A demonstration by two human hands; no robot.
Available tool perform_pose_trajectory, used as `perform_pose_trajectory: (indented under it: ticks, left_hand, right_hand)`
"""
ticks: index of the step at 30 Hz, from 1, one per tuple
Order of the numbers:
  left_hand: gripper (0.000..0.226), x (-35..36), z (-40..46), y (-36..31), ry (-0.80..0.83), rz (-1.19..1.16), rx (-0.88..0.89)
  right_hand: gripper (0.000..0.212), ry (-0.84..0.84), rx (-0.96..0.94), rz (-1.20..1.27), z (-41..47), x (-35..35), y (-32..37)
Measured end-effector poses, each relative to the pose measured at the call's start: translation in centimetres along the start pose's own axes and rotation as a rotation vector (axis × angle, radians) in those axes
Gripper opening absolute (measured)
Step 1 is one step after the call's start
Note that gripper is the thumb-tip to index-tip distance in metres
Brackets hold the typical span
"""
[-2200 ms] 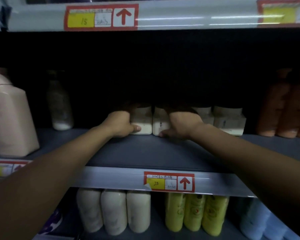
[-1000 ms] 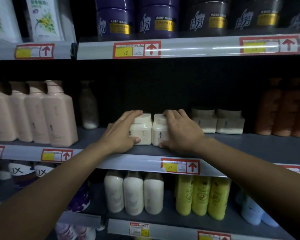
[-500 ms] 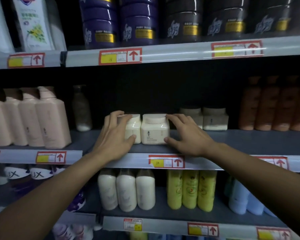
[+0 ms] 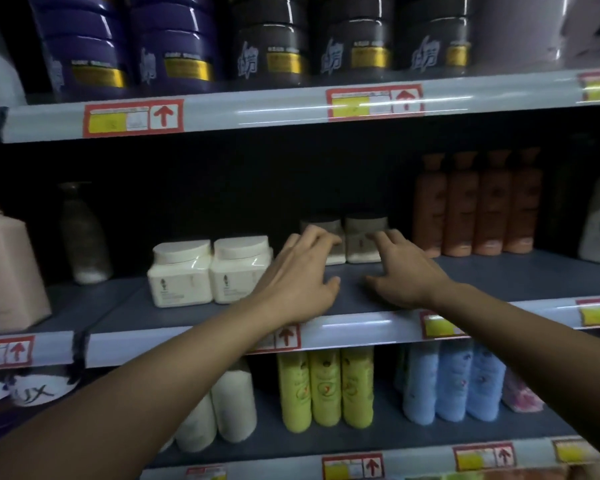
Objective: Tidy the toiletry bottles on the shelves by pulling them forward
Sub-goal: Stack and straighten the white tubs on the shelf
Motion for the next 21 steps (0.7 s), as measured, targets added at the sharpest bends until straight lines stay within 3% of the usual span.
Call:
perform_pose_trajectory:
  ticks: [4,7,10,14,17,21]
  left_hand:
    - [0.071,3.1,3.9,1.6,0.109,0.021,-0.251]
    - [0.064,4.9,6.3,3.0,0.157,0.040,-0.402]
    - [0.067,6.0,8.5,4.3,0.110,0.010,-0.440]
    - [0.074,9.2,9.3,6.5,0.208,0.038,-0.526]
    - [0.084,9.8,9.2,7.1,0.127,0.033,-0.513]
    - [0.094,9.0,9.2,6.7,0.053,-0.001,-0.455]
  right_hand:
    - [0.076,-0.013,0.076,0.013,2.4,-0.4,-2.5]
    - [0.065,0.007,0.136,0.010,4.7,0.1,-3.7]
    - [0.054,0.071,0.150,-0.024,7.1,0.9,-4.2]
    - [0.069,0.209,0.147,-0.059,8.8,3.4,-4.6]
    - [0.083,0.169,0.132,-0.003,9.2,3.9,-4.7]
    - [0.077,0.198,0.155,0.001,9.2,3.8,-4.9]
Point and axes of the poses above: each hand's wrist, its own z-axis towards the middle knuckle, its own x-axis out of the palm, y = z × x, the point moved 6 cm from there along z, towards the middle knuckle, and after that the axes turned 4 degrees about -y, right-handed, at the moved point
